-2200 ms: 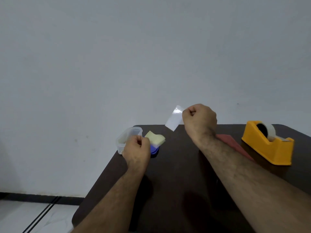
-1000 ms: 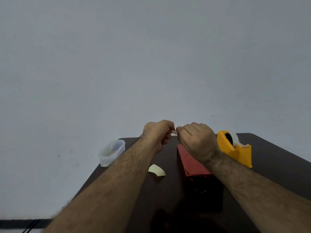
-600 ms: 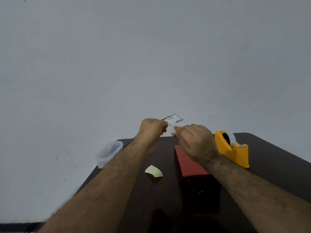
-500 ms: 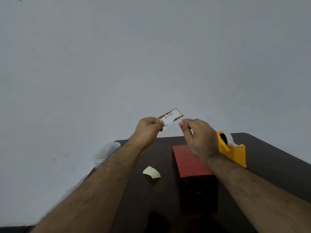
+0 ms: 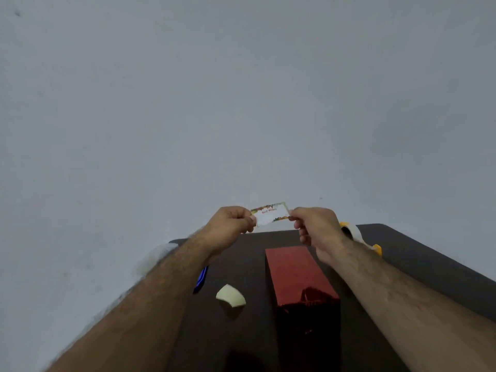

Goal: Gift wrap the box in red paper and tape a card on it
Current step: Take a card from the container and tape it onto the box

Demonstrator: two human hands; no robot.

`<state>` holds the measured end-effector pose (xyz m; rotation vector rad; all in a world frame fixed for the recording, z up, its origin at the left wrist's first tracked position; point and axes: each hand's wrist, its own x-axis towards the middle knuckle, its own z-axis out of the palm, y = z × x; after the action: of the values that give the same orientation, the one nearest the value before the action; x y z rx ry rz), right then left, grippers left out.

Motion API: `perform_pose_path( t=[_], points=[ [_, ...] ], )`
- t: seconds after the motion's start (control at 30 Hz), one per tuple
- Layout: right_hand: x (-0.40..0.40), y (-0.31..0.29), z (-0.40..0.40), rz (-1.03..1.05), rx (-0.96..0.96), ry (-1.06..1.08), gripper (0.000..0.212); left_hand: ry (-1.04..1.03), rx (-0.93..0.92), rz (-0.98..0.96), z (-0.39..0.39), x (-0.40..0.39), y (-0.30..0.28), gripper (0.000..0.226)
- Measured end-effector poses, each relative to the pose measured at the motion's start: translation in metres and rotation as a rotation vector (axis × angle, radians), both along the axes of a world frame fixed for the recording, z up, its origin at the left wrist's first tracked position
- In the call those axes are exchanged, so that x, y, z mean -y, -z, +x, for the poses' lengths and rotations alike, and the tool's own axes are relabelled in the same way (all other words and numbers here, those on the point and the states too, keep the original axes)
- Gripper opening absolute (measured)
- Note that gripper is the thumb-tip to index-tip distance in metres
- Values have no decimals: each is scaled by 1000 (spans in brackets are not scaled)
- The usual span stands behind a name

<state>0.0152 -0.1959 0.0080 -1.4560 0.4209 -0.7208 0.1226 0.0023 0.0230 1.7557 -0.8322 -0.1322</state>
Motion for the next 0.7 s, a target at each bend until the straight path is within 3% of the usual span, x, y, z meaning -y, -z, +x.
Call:
perform_pose_path(
  t=[0.27, 0.47, 0.7],
  points=[
    [33, 3, 14, -181, -83, 28, 17, -77, -160, 45, 20, 33, 5, 21],
    [48, 7, 8, -360, -334, -18, 11, -95, -158, 231, 29, 58, 21, 15],
    [61, 17, 17, -413, -506, -31, 9, -157, -175, 375, 30, 76, 36, 4]
  ],
)
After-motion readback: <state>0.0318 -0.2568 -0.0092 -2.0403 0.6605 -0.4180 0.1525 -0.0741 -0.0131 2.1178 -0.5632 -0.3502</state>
